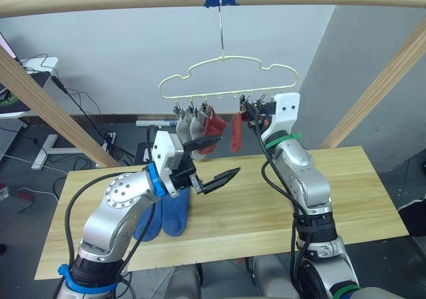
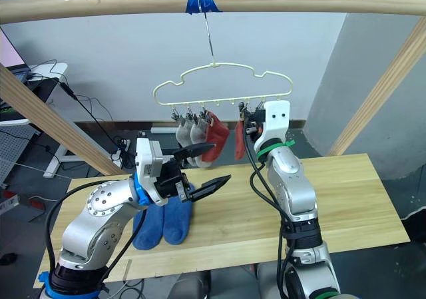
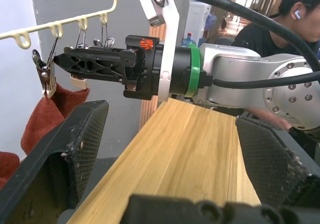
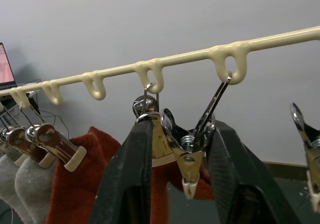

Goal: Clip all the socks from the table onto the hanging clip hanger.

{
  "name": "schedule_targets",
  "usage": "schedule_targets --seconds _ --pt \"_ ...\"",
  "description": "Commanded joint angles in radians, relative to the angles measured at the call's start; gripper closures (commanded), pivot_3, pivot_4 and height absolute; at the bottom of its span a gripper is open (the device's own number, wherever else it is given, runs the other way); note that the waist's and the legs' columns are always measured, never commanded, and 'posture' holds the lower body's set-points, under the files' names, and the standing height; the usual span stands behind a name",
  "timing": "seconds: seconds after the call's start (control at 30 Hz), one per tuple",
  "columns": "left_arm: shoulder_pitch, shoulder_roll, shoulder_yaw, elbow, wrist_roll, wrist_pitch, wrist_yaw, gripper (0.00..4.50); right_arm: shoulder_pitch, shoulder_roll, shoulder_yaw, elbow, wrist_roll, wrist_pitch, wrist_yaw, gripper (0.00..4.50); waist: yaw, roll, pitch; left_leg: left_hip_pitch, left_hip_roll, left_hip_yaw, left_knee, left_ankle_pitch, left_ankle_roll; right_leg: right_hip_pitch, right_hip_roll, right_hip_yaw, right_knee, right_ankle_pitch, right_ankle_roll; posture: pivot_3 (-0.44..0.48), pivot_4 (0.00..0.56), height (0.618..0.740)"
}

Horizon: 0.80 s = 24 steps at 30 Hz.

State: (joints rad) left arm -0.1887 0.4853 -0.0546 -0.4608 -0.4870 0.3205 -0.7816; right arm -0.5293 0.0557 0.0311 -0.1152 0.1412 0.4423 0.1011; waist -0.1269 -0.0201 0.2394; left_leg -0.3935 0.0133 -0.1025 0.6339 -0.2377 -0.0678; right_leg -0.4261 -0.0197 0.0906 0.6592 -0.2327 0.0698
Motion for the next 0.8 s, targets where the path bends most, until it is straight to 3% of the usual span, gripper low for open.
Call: schedule_targets --seconds 0.03,0.3,0.57,0.8 --pt "-0.002 -0.004 -0.004 -0.042 -0.003 -0.011 0.005 0.00 -0.017 0.007 -0.005 -0.026 0.015 -0.032 0.003 4.18 0.000 0.000 0.000 0.000 0.000 0.000 0.000 0.000 0.000 0.000 0.000 0.000 0.000 0.000 0.000 -0.067 0.199 0.740" --pt "0.004 -0.003 -0.013 -0.046 -0.005 -0.008 0.010 0.00 -0.006 -0.010 -0.010 -0.042 0.017 -0.029 0.012 4.32 0.000 0.000 0.000 0.000 0.000 0.000 0.000 0.000 0.000 0.000 0.000 0.000 0.000 0.000 0.000 -0.072 0.199 0.740" --pt "0.033 0.004 -0.013 -0.023 0.017 -0.021 0.009 0.00 -0.012 -0.103 -0.047 -0.103 0.123 0.088 0.118 4.32 0.000 0.000 0.000 0.000 0.000 0.001 0.000 0.000 0.000 0.000 0.000 0.001 0.000 0.000 0.000 -0.082 0.202 0.740" --pt "0.069 0.008 0.032 0.041 0.000 0.067 0.056 0.00 -0.009 -0.195 -0.114 -0.180 0.388 0.356 0.265 4.32 -0.004 0.000 0.000 0.000 0.000 0.002 0.000 0.000 0.000 0.000 0.000 0.002 0.000 0.000 0.000 -0.090 0.207 0.740"
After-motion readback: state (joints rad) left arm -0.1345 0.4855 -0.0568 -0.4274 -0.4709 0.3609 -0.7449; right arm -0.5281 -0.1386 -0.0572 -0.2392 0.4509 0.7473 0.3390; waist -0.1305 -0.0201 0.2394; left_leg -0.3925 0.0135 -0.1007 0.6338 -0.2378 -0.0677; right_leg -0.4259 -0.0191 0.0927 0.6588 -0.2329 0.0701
